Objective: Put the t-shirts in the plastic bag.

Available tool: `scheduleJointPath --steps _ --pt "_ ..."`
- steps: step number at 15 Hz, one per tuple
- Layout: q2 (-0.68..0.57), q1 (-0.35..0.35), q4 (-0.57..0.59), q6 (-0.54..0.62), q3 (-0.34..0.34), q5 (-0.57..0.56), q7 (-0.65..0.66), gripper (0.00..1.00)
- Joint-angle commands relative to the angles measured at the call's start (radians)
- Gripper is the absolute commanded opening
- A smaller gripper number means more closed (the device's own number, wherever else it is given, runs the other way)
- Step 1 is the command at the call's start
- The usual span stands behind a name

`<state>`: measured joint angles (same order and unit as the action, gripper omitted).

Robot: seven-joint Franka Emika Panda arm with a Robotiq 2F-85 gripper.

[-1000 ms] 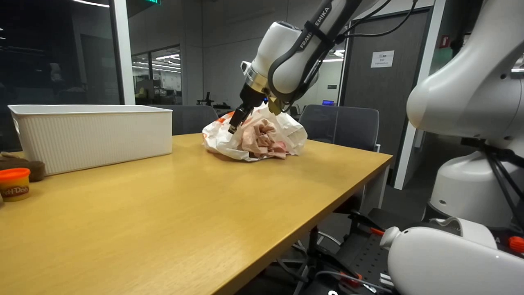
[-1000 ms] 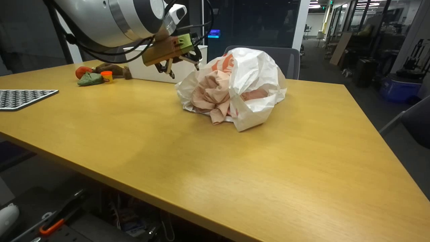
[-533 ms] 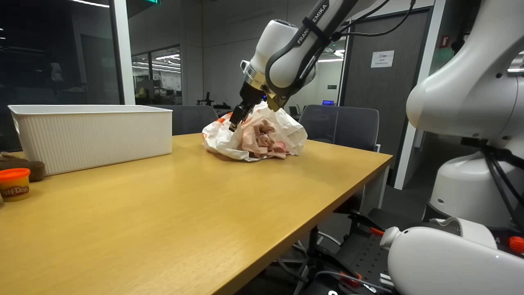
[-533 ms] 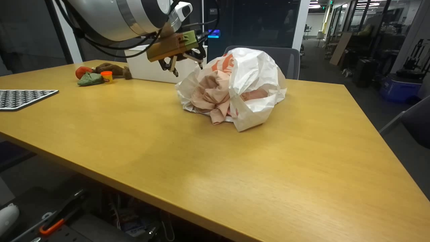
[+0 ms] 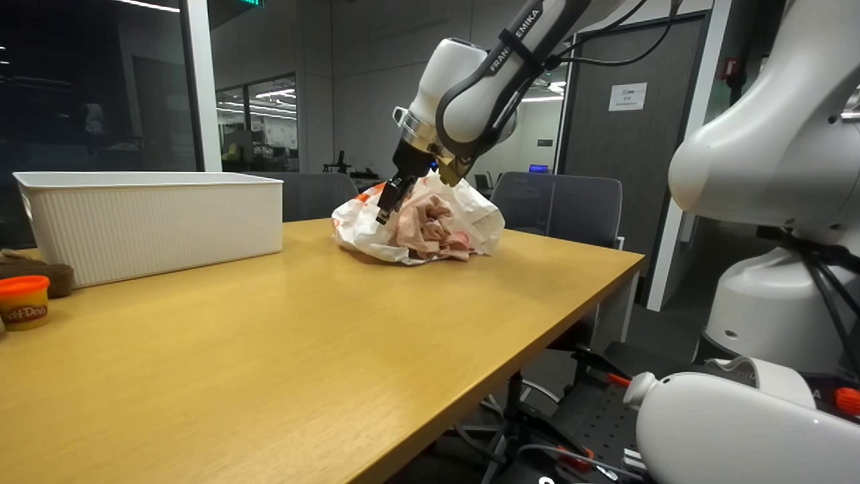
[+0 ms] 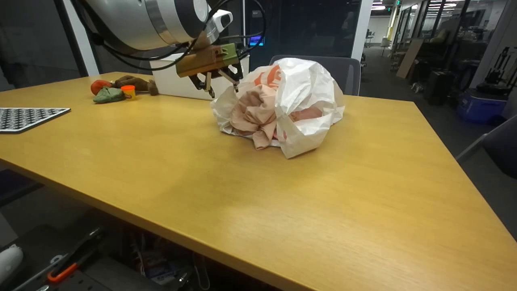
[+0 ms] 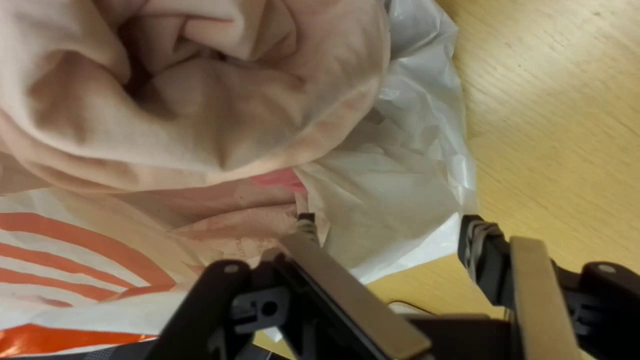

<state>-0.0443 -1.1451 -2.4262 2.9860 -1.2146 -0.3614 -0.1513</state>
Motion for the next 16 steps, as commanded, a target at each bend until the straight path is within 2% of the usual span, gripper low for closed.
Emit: scheduleJointPath --steps 1,2,5,9,10,12,13,14,16 --pt "-0.112 0.113 0.068 -0.024 0.121 -0.096 0.028 0.44" --pt "-0.129 0.167 0.082 -0.024 0.179 -0.130 0.041 0.34" --pt "-0.192 0.270 0.139 -0.040 0.300 -0.275 0.120 0.12" --pt "-0.299 0.427 0.246 -0.048 0.470 -0.452 0.223 0.01" --pt "-0.331 0.456 0.271 -0.052 0.495 -0.471 0.238 0.06" --pt "-0.380 0.506 0.309 -0.062 0.534 -0.491 0.258 0.02" --pt "-0.401 0.521 0.320 -0.068 0.542 -0.486 0.253 0.30" --pt "-0.366 0.674 0.306 -0.035 0.687 -0.309 0.132 0.31" --pt "-0.353 0.759 0.294 -0.052 0.754 -0.165 0.080 0.44"
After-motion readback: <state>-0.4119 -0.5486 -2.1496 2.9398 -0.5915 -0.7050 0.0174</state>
